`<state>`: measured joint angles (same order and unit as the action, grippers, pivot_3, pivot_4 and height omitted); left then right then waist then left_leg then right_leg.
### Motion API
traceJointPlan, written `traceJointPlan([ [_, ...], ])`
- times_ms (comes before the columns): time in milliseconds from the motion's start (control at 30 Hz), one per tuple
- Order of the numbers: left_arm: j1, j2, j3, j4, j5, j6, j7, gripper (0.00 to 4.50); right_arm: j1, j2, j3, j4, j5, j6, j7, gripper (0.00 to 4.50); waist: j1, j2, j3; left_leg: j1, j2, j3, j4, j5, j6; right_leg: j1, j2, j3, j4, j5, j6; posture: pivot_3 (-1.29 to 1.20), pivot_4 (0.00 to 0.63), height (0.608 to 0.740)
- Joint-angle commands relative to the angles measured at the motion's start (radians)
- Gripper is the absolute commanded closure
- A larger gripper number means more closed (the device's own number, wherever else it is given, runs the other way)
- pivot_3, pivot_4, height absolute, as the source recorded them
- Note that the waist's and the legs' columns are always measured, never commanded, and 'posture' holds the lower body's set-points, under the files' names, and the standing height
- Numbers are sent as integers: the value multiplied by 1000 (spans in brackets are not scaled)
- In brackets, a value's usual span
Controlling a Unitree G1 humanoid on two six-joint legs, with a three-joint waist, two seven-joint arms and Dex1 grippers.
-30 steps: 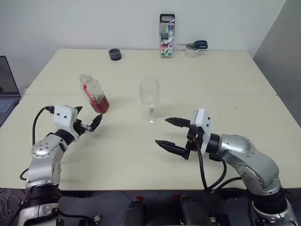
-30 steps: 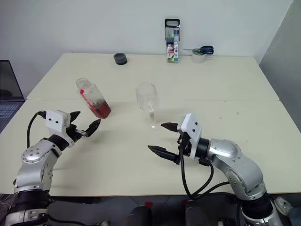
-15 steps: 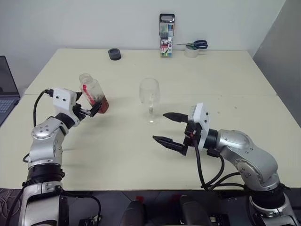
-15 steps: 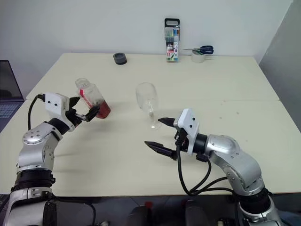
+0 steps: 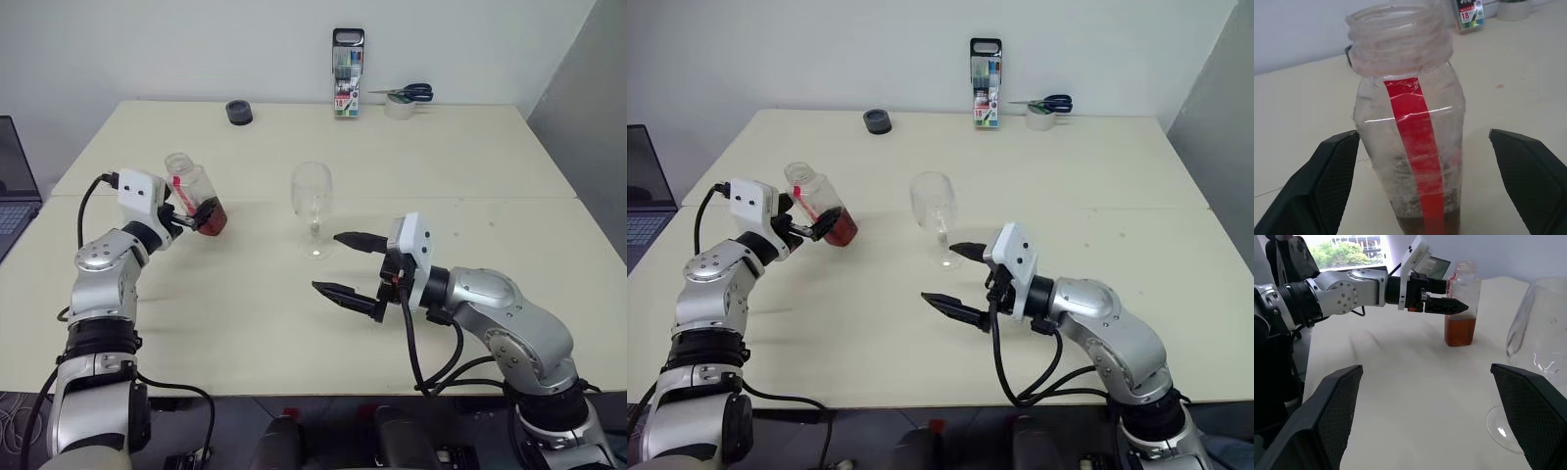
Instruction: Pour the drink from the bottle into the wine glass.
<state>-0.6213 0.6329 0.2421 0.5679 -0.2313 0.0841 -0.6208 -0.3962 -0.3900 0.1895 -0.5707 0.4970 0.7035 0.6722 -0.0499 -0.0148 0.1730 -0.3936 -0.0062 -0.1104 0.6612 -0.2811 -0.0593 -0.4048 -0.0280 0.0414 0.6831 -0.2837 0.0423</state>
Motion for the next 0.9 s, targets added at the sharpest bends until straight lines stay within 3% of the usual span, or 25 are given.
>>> traceJointPlan([
  [33,-44,7,-2,23,13,-37,3,0,-21,4,-3,-12,18,-16,6,33,0,0,0,0,0,0,0,0,0,0,0,0,0,0,0,0,150,740],
  [233,-88,-3,2,97,19,-60,11,0,-25,4,5,-6,9,-20,6,33,-1,0,0,0,0,0,0,0,0,0,0,0,0,0,0,0,150,740],
  [333,-105,-5,-3,136,26,-80,7,548,-26,4,9,-5,6,-21,5,0,-2,0,0,0,0,0,0,0,0,0,0,0,0,0,0,0,150,740],
  [567,-138,-7,-9,211,33,-112,0,2592,-25,4,14,-10,0,-23,-1,0,-3,0,0,0,0,0,0,0,0,0,0,0,0,0,0,0,150,740],
  [733,-138,-13,-12,201,34,-101,9,2759,-17,3,6,-20,-2,-24,-17,0,-5,0,0,0,0,0,0,0,0,0,0,0,1,0,0,0,150,740],
  [900,-122,-48,-72,2,79,-75,47,2760,-8,0,-60,-42,-3,-24,-80,0,4,-1,0,-2,-1,-2,1,0,0,0,0,-1,1,0,0,0,150,740],
])
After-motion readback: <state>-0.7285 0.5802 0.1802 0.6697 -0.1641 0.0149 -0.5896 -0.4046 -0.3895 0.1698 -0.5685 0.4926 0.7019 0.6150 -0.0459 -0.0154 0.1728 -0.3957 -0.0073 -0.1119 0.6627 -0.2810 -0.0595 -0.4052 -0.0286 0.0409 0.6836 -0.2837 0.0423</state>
